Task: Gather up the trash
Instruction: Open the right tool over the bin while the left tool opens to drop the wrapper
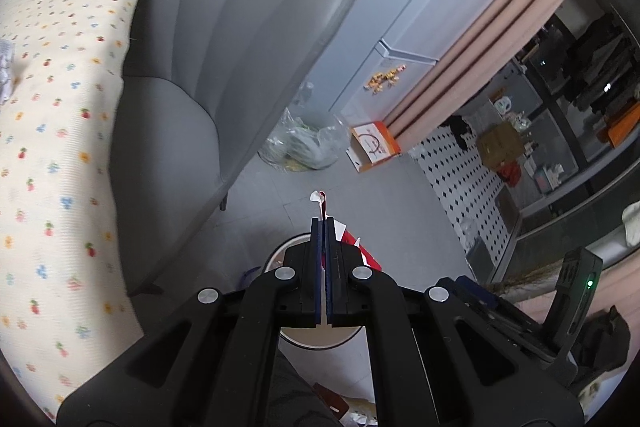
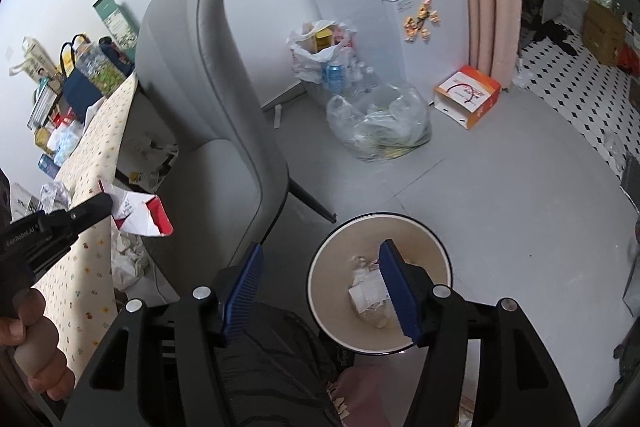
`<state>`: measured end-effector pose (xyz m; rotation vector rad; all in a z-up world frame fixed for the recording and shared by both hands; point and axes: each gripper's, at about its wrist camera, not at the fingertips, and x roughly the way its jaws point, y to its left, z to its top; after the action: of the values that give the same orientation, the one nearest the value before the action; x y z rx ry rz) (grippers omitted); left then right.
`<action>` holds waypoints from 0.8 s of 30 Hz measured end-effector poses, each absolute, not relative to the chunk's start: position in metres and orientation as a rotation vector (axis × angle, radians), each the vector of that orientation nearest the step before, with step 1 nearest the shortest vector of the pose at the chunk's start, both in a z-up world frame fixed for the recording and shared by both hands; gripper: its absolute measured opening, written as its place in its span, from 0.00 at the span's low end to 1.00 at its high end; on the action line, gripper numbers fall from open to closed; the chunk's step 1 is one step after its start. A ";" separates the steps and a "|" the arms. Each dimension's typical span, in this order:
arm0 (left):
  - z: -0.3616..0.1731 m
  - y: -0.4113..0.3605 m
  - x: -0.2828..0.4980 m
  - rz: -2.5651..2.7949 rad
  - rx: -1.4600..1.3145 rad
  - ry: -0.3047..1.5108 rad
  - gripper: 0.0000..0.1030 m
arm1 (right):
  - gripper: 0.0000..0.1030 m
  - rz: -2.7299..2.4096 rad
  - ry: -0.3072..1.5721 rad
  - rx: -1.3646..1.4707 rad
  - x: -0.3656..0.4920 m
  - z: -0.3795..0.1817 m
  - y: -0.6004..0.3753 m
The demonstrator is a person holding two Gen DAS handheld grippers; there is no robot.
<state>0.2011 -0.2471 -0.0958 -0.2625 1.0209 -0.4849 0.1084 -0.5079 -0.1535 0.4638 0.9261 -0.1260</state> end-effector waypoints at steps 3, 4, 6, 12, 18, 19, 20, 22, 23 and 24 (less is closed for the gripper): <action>-0.100 -0.259 0.199 -0.502 -0.250 1.037 0.02 | 0.58 -0.145 0.914 0.473 0.103 -0.152 -0.517; -0.102 -0.263 0.199 -0.509 -0.246 1.043 0.02 | 0.58 -0.155 0.908 0.475 0.100 -0.151 -0.521; -0.106 -0.273 0.197 -0.524 -0.235 1.056 0.02 | 0.58 -0.169 0.900 0.479 0.097 -0.148 -0.526; -0.128 -0.308 0.197 -0.583 -0.207 1.129 0.02 | 0.58 -0.230 0.869 0.504 0.080 -0.142 -0.554; -0.149 -0.330 0.195 -0.618 -0.215 1.196 0.32 | 0.60 -0.277 0.852 0.523 0.064 -0.139 -0.573; -0.150 -0.327 0.194 -0.613 -0.234 1.191 0.47 | 0.60 -0.278 0.852 0.525 0.064 -0.139 -0.574; -0.150 -0.326 0.194 -0.613 -0.241 1.186 0.53 | 0.60 -0.280 0.852 0.526 0.063 -0.140 -0.575; -0.147 -0.323 0.194 -0.613 -0.237 1.181 0.61 | 0.60 -0.277 0.855 0.529 0.065 -0.142 -0.574; -0.144 -0.319 0.195 -0.609 -0.238 1.173 0.66 | 0.60 -0.274 0.856 0.530 0.066 -0.142 -0.573; -0.142 -0.319 0.195 -0.604 -0.241 1.166 0.70 | 0.61 -0.268 0.857 0.529 0.068 -0.142 -0.571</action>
<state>0.1955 -0.3186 -0.1417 -0.2406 1.1659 -0.6039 0.0680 -0.5706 -0.1424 0.5293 0.8572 -0.2680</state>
